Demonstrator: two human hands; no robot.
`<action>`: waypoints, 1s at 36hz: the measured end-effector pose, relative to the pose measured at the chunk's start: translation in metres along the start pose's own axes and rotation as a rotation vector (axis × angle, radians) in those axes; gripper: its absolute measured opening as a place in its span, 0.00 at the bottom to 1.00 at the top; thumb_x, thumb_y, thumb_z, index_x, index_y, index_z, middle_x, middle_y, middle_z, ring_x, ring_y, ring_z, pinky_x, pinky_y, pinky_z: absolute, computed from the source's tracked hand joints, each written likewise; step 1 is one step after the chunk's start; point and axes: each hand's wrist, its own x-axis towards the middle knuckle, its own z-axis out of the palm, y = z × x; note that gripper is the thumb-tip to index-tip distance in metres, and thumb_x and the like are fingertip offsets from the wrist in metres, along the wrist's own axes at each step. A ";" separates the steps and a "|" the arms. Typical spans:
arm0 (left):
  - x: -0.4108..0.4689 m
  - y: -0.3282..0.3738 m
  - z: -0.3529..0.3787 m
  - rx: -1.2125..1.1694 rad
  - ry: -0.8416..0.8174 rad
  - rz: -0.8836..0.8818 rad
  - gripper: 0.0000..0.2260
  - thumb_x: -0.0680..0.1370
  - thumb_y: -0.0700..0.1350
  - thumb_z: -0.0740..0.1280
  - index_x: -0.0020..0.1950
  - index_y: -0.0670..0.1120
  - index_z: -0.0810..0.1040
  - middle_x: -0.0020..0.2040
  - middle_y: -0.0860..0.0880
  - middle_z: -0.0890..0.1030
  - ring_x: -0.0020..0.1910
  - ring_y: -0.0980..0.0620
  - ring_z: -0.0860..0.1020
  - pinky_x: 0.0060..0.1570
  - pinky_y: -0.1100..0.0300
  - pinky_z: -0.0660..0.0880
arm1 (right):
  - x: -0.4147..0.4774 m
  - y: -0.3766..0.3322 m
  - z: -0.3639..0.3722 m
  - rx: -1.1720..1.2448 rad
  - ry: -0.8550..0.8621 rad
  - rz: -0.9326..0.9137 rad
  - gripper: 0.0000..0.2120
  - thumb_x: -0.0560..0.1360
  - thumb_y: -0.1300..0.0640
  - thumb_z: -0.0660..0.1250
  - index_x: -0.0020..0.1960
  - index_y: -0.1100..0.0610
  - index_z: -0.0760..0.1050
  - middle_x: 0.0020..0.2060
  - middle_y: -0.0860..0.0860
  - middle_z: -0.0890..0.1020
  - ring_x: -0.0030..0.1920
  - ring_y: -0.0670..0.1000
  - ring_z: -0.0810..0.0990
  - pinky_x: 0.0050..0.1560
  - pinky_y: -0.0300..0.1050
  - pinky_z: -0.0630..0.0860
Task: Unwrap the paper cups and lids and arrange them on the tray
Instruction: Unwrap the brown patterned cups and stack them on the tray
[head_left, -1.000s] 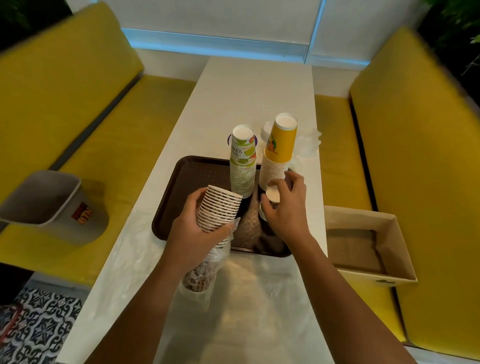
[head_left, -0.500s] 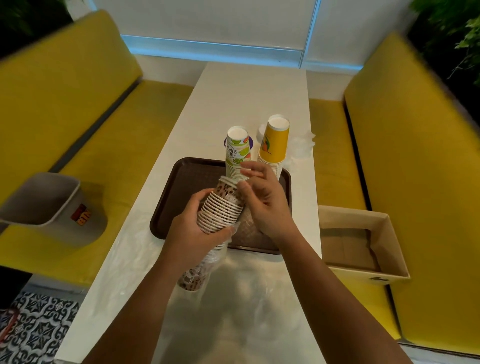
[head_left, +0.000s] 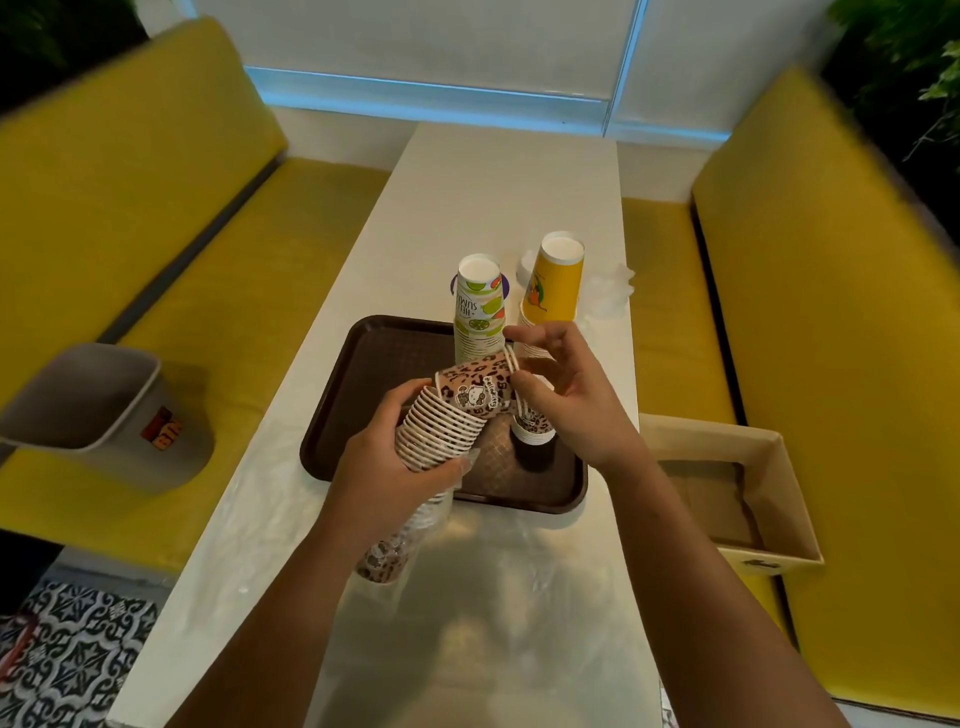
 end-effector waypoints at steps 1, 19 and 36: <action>0.001 -0.001 0.000 -0.008 0.010 -0.012 0.38 0.68 0.57 0.82 0.74 0.63 0.67 0.58 0.67 0.78 0.56 0.68 0.78 0.46 0.70 0.80 | 0.000 0.000 -0.004 0.003 -0.018 0.009 0.22 0.79 0.60 0.71 0.69 0.54 0.68 0.68 0.50 0.79 0.66 0.55 0.80 0.67 0.58 0.79; 0.016 -0.007 -0.005 -0.070 0.073 -0.053 0.38 0.69 0.58 0.80 0.75 0.64 0.65 0.59 0.67 0.76 0.56 0.72 0.75 0.44 0.71 0.78 | 0.004 0.040 -0.005 -0.194 0.322 0.038 0.45 0.73 0.56 0.81 0.81 0.44 0.58 0.75 0.43 0.71 0.74 0.43 0.71 0.71 0.46 0.75; 0.013 -0.012 -0.005 -0.039 0.052 -0.079 0.37 0.70 0.56 0.81 0.74 0.64 0.66 0.59 0.66 0.76 0.57 0.70 0.76 0.45 0.73 0.78 | 0.017 0.118 0.023 -0.587 0.491 0.247 0.38 0.65 0.45 0.83 0.69 0.49 0.69 0.63 0.49 0.77 0.64 0.50 0.76 0.66 0.56 0.79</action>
